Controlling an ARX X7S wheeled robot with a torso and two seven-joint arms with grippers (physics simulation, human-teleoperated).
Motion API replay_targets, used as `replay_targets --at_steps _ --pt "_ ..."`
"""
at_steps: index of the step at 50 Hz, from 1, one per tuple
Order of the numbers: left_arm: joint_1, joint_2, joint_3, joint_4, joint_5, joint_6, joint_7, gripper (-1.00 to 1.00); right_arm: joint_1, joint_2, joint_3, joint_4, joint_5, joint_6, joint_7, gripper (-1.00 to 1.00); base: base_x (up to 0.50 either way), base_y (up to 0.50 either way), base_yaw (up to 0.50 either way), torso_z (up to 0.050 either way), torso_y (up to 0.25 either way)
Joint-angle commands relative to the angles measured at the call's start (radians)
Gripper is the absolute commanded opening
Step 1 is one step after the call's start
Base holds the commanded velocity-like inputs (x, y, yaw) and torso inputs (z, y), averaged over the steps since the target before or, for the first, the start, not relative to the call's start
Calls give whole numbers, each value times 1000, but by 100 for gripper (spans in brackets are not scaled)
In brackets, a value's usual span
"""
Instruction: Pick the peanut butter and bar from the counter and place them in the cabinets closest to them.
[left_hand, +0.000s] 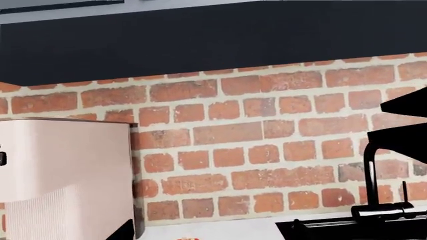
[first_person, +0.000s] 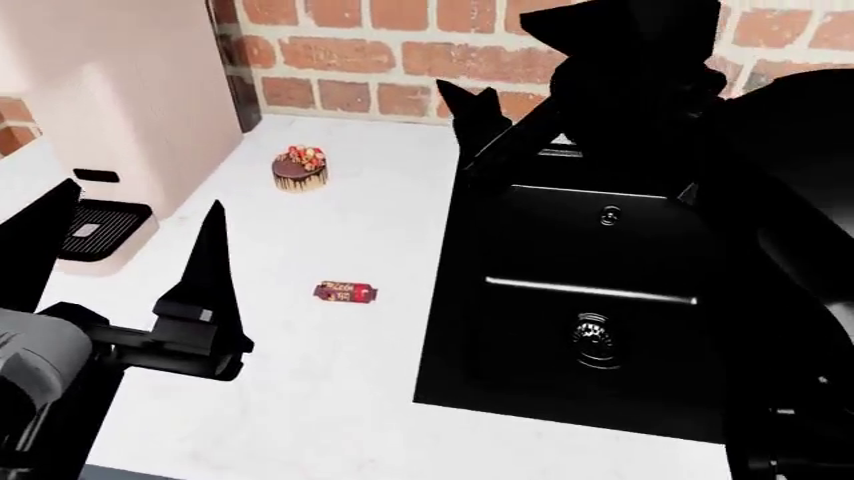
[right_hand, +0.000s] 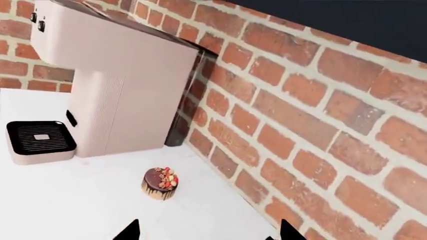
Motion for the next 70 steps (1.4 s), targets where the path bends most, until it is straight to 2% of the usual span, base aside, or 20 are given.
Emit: replay_targets --at_steps 1,23,39,45,47,52,55,61,70 --pt "11 -9 -7 4 0 15 1 100 53 8 -50 38 18 10 -13 100 371 31 0 0 20" --pt "24 -11 -8 6 10 31 1 100 26 1 -34 18 41 -13 3 100 273 65 0 0 0" --pt "34 -13 -6 5 19 40 3 100 18 -5 -2 11 62 -5 13 100 22 27 0 0 1" --pt "36 -12 -2 4 23 41 4 100 7 0 26 -38 87 47 20 100 0 0 0 0 0" --pt "36 -14 -3 6 21 42 3 100 4 23 32 -55 151 76 41 100 0 0 0 0 0" --pt "35 -20 -6 12 16 42 -2 100 21 131 37 -31 542 76 249 100 0 0 0 0 0" --pt "26 -18 0 12 15 37 -2 100 26 169 33 -31 680 72 303 100 0 0 0 0 0" --pt "21 -18 4 12 15 35 -3 100 22 186 18 -31 786 56 336 100 0 0 0 0 0" --pt "31 -27 -5 11 12 46 -4 100 -4 182 -46 -46 816 25 336 100 0 0 0 0 0"
